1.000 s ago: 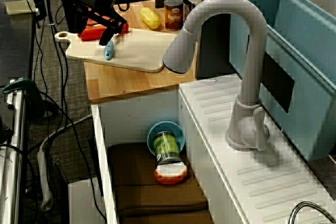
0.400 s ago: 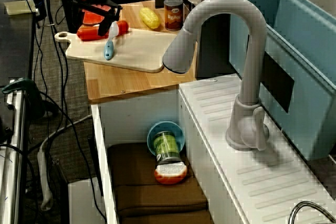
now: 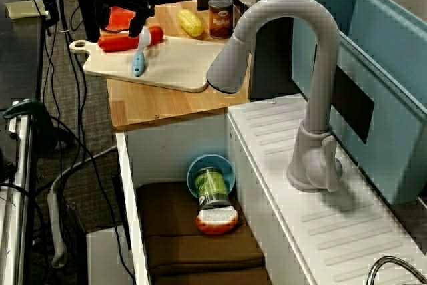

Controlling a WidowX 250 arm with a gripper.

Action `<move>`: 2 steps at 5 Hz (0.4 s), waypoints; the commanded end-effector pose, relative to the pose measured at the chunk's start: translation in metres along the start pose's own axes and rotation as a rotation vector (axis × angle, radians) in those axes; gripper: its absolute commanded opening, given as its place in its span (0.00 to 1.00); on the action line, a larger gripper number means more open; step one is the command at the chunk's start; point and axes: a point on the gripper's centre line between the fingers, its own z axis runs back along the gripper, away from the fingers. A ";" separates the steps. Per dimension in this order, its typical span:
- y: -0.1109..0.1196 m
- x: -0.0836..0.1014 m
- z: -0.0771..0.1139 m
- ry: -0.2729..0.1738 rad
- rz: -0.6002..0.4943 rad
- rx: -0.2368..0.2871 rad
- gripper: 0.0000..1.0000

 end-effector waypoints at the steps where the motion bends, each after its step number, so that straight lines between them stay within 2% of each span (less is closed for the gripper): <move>1: 0.006 0.021 0.011 -0.019 0.037 -0.064 1.00; 2: 0.008 0.023 0.003 -0.193 -0.042 -0.016 1.00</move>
